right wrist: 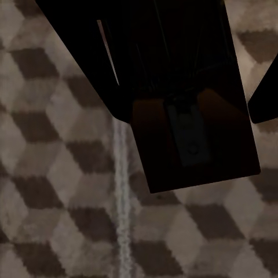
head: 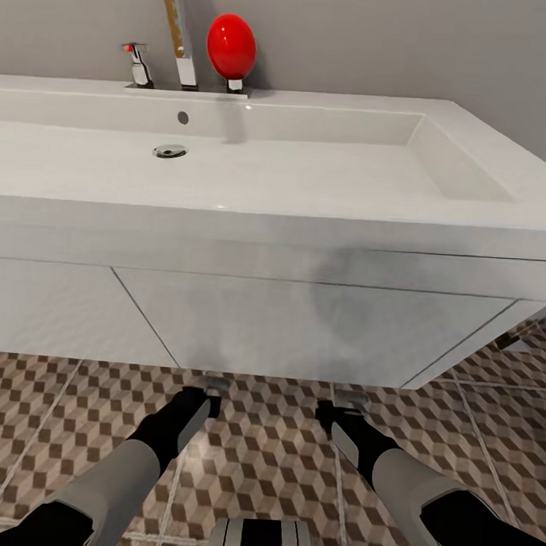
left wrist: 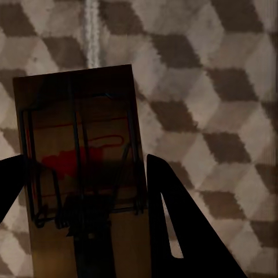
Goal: Take the four mousetraps from the cabinet in the bathroom and place them on the bathroom floor. Make sure all four end up on the same floor surface, and ensure that at least two of them are either under or directly next to the same bathroom sink.
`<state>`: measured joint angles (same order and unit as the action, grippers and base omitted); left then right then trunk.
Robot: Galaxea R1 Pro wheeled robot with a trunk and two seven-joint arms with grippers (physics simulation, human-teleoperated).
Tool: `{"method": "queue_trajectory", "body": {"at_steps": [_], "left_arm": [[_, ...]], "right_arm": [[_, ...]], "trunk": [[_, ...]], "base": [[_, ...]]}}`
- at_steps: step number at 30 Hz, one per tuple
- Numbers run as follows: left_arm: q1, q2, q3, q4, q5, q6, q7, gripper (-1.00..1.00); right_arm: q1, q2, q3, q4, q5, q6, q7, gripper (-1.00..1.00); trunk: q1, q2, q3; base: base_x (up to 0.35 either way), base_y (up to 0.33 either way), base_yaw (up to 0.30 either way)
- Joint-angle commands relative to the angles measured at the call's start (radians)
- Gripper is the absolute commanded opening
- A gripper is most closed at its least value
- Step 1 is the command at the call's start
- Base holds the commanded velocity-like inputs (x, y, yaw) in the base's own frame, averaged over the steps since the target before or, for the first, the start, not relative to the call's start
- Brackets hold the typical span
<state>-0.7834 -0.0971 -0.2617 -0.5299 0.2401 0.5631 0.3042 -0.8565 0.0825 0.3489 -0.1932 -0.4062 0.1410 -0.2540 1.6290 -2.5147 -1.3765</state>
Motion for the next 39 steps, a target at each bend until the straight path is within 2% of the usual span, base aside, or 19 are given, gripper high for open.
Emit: {"method": "queue_trajectory", "body": {"at_steps": [1,20,25,29,39], "left_arm": [[-0.001,0.001,-0.006,-0.002,0.007,0.004,0.008,-1.00],[-0.002,0.000,-0.002,-0.028,0.008,-0.020,0.009,-1.00],[-0.002,-0.007,-0.004,-0.076,0.008,-0.018,0.012,-1.00],[-0.002,-0.006,-0.004,-0.090,0.008,-0.018,0.015,-1.00],[-0.002,-0.007,-0.001,-0.095,0.008,-0.026,0.014,-1.00]], "right_arm": [[0.000,0.000,0.008,-0.004,-0.007,0.006,-0.007,-1.00],[-0.001,-0.005,0.008,-0.100,-0.005,0.011,-0.010,-1.00],[-0.001,-0.003,0.008,-0.124,-0.005,0.014,-0.009,-1.00],[-0.018,0.000,0.008,-0.138,-0.007,0.047,-0.009,-1.00],[-0.042,0.000,0.007,-0.148,-0.010,0.055,-0.018,-1.00]], "trunk": [[0.000,0.000,-0.001],[0.000,0.000,-0.001],[0.000,0.000,-0.001],[0.000,0.000,-0.001],[0.000,0.000,-0.001]], "base": [[0.000,0.000,0.000],[0.000,0.000,0.000],[0.000,0.000,0.000],[0.000,0.000,0.000],[0.000,0.000,0.000]]}}
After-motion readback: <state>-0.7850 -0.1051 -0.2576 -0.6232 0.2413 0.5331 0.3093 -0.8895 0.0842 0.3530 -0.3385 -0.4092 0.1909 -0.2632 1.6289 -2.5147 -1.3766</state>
